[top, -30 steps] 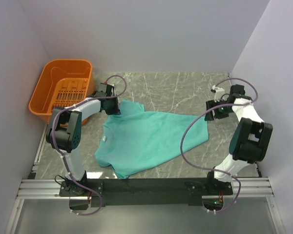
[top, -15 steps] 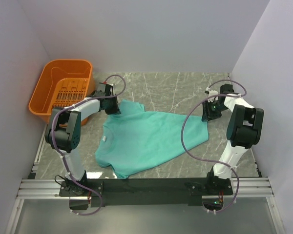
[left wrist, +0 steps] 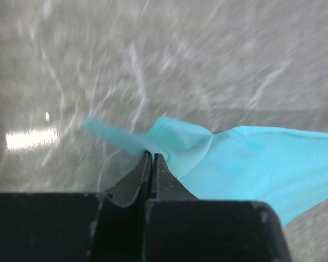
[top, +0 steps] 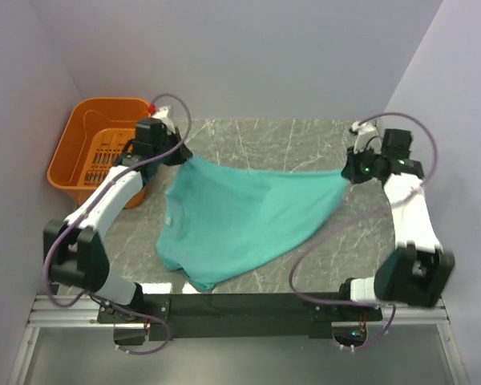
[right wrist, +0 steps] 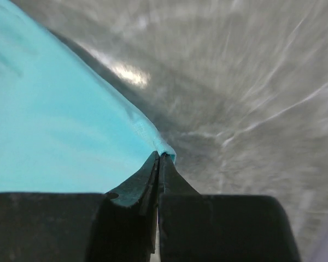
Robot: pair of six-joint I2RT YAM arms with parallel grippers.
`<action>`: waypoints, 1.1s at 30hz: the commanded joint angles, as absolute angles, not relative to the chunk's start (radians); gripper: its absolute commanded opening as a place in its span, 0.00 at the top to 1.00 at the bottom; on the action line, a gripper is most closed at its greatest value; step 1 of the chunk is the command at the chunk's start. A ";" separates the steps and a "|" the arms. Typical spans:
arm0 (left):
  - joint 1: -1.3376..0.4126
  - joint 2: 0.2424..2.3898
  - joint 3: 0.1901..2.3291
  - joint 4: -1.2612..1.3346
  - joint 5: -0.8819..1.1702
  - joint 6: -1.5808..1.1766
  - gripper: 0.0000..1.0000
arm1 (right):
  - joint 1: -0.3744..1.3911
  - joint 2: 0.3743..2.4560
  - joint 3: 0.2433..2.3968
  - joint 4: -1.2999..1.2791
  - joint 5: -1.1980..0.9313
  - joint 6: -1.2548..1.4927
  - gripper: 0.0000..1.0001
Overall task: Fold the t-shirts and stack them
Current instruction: Flatten the tshirt out
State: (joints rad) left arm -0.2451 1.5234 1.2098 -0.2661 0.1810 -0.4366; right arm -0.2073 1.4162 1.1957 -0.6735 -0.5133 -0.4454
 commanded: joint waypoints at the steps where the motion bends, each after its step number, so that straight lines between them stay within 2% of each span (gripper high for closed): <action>1: -0.241 1.355 1.281 -0.175 0.167 -0.453 1.00 | -0.215 1.200 1.288 -0.710 -0.583 -0.480 1.00; 5: -0.241 1.225 1.333 -0.123 0.181 -0.485 1.00 | -0.247 1.044 1.465 -0.753 -0.575 -0.442 1.00; 13: -0.241 0.913 1.456 0.047 0.100 -0.505 1.00 | -0.339 0.927 1.875 -0.723 -0.511 -0.279 1.00; 22: -0.241 0.759 1.560 0.041 0.089 -0.486 1.00 | -0.331 0.844 2.114 -0.640 -0.342 -0.149 1.00; 27: -0.241 0.721 1.514 0.028 0.069 -0.474 0.99 | -0.304 0.835 2.129 -0.644 -0.288 -0.135 1.00; 33: -0.241 0.741 1.356 0.049 0.048 -0.511 0.99 | -0.304 0.801 1.837 -0.591 -0.359 -0.135 1.00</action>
